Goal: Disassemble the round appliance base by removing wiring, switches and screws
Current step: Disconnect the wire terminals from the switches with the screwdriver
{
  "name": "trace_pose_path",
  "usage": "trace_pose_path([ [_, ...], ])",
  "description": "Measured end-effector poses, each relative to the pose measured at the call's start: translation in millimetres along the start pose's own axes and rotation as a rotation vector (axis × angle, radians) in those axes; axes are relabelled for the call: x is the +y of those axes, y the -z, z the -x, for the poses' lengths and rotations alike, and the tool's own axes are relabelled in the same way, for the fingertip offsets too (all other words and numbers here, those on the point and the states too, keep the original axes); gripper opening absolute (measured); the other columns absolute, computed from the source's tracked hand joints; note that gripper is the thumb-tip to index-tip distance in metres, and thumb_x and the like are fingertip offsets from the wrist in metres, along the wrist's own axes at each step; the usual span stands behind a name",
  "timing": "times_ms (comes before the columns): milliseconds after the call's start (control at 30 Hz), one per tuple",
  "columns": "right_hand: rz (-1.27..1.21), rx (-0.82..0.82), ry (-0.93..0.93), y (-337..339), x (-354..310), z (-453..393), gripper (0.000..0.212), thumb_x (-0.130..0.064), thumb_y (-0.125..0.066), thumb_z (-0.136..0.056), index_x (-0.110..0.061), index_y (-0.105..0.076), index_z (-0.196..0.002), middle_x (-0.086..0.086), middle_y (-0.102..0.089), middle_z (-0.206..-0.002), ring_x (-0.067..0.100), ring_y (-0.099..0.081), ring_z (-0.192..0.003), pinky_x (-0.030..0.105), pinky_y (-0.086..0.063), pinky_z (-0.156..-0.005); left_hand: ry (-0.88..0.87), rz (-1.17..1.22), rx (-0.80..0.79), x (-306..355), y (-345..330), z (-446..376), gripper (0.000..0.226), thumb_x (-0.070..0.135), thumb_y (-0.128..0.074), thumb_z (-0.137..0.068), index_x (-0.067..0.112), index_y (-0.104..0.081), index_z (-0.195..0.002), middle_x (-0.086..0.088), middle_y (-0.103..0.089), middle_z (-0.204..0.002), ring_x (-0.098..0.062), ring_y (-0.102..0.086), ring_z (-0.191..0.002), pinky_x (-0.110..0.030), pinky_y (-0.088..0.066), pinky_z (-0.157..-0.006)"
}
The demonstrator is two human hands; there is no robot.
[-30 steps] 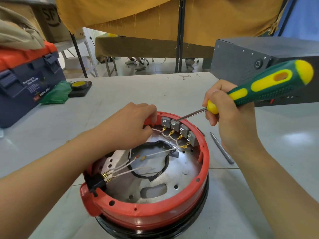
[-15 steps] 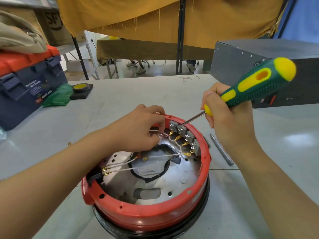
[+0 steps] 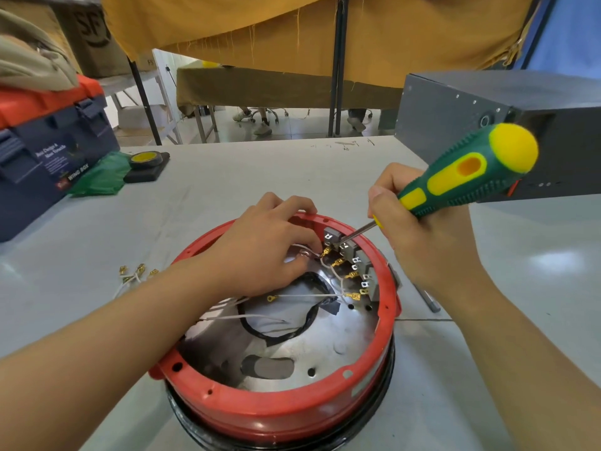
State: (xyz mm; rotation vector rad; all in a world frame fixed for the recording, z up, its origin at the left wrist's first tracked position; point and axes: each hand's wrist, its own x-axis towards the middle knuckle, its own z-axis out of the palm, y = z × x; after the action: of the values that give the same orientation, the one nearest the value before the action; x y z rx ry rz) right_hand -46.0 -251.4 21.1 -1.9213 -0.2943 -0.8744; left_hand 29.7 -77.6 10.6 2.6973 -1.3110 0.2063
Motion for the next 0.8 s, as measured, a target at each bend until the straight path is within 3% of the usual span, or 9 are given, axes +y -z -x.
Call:
trace_pose_path([
  [300, -0.058, -0.078, -0.059, 4, 5, -1, 0.029, -0.013, -0.046, -0.079, 0.010, -0.038, -0.063, -0.001, -0.033, -0.049, 0.006, -0.032, -0.044, 0.011, -0.026, -0.046, -0.009, -0.027, 0.009, -1, -2, 1, 0.024, 0.042, -0.051, -0.090, 0.044, -0.062, -0.111, 0.011, -0.030, -0.143, -0.016, -0.030, -0.121, -0.035, -0.036, -0.100],
  [500, -0.107, -0.042, -0.098, 4, 7, -3, 0.025, -0.013, -0.045, -0.077, 0.005, -0.039, -0.061, -0.009, -0.036, -0.042, 0.006, -0.034, -0.042, 0.011, -0.027, -0.046, -0.004, -0.022, 0.025, 0, -3, -1, 0.023, 0.039, -0.050, -0.090, 0.042, -0.064, -0.108, 0.010, -0.032, -0.142, -0.015, -0.030, -0.119, -0.034, -0.036, -0.099],
  [800, -0.224, 0.006, -0.209, 2, 12, -9, 0.024, -0.014, -0.046, -0.074, 0.000, -0.036, -0.057, -0.005, -0.036, -0.048, 0.007, -0.031, -0.041, 0.016, -0.027, -0.043, 0.005, -0.028, 0.052, 1, -4, -2, 0.019, 0.036, -0.052, -0.090, 0.039, -0.066, -0.104, 0.009, -0.035, -0.139, -0.017, -0.033, -0.116, -0.037, -0.037, -0.096],
])
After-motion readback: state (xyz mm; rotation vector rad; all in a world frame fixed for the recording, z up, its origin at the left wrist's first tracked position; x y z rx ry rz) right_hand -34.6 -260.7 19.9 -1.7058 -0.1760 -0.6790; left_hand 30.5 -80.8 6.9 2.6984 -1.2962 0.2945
